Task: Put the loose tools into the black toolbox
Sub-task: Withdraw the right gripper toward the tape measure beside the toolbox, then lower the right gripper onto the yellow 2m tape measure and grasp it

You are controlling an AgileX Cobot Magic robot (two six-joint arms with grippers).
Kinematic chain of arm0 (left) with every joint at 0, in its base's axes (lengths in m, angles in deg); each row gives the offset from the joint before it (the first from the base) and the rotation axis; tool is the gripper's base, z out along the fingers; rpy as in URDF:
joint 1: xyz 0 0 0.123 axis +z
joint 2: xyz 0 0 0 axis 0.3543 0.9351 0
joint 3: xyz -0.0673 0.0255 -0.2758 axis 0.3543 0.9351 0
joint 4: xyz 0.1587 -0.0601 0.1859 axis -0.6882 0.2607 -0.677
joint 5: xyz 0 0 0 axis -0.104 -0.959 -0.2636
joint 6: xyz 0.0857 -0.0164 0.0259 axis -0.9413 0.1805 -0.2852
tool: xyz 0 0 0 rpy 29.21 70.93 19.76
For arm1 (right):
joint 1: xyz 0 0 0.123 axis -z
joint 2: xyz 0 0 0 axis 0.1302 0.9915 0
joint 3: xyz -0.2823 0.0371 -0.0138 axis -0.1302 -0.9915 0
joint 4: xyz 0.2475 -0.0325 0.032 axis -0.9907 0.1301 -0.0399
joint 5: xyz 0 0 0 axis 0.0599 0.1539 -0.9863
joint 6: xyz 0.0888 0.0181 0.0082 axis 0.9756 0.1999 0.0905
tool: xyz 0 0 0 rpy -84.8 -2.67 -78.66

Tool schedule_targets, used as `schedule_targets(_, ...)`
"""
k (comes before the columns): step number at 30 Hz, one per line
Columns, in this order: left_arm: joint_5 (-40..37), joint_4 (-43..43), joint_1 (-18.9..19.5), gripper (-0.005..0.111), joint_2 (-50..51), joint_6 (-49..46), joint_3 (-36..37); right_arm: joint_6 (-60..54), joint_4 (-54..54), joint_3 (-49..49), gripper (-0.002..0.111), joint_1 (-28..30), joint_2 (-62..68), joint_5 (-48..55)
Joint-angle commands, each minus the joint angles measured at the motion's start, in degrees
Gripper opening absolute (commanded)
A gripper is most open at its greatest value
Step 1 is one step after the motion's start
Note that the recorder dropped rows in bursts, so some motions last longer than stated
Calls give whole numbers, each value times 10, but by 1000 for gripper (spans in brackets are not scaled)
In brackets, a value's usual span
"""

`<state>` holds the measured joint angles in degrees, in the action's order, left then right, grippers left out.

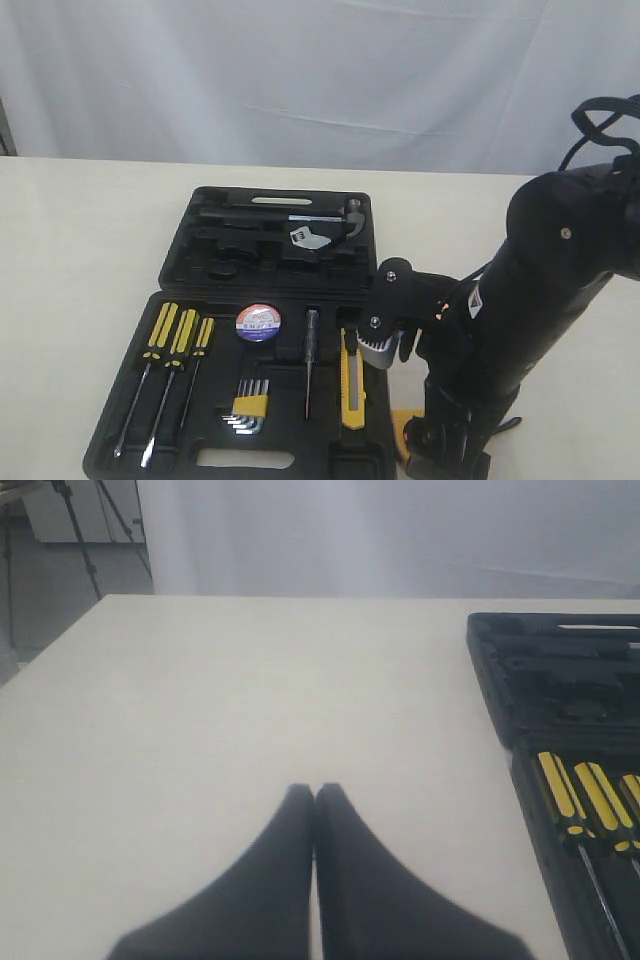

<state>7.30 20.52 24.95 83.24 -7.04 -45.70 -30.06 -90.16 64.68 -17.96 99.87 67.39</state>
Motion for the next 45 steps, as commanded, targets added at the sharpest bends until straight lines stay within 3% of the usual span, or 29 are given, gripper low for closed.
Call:
schedule_targets(1, 5, 5, -3, 0, -1, 2, 1, -8, -5, -1, 88, 3, 0, -1)
schedule_targets(45, 5, 5, -3, 0, -1, 2, 1, -72, 58, -1, 88, 3, 5, 16)
